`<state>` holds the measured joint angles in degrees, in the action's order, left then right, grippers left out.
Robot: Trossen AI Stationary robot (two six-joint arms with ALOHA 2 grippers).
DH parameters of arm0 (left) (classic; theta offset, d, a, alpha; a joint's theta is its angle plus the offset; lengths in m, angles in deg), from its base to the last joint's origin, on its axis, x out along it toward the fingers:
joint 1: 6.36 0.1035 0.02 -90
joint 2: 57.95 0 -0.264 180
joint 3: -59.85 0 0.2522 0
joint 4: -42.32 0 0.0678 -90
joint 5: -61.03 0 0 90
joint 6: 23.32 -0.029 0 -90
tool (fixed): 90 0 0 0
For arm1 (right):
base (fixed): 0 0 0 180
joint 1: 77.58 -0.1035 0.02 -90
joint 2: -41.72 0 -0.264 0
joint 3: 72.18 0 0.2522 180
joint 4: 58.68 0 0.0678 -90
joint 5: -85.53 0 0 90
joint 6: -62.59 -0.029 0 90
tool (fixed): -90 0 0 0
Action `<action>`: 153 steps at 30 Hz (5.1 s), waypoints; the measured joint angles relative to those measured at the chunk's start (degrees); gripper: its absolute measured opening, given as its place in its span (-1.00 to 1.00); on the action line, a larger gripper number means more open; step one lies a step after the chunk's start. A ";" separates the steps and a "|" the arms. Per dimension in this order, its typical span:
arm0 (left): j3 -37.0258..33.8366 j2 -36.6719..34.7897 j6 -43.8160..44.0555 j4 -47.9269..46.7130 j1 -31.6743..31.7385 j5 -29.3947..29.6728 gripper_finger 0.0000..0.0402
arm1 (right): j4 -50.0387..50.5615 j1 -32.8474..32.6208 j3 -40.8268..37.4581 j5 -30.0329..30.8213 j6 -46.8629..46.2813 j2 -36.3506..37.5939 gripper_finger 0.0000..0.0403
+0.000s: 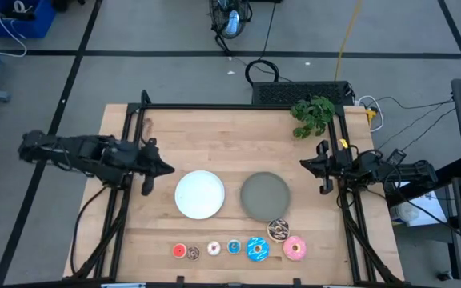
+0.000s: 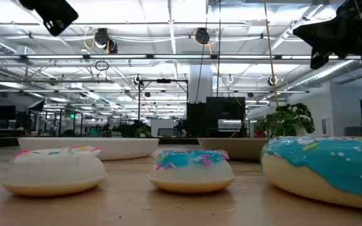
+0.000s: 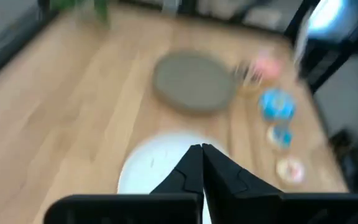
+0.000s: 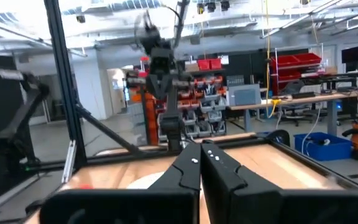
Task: Pick & Place donuts
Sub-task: Put the small red donut on the white plate
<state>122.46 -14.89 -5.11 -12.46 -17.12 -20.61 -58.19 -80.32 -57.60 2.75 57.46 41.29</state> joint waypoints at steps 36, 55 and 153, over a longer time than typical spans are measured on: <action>18.77 56.90 31.63 -8.60 -30.90 -8.39 0.06 | 0.65 0.00 0.00 -8.83 -1.24 -0.28 -1.00; 18.77 60.54 30.48 -5.17 -29.58 -12.36 0.07 | 1.57 0.00 0.00 -8.83 -1.24 -0.31 -1.00; 17.77 57.61 -9.50 -11.58 8.97 -5.31 0.80 | 2.44 0.02 0.02 -8.83 -1.17 -1.57 -1.00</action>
<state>140.23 42.71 -14.61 -24.04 -8.15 -25.92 -55.75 -80.30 -57.58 -6.08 56.29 39.72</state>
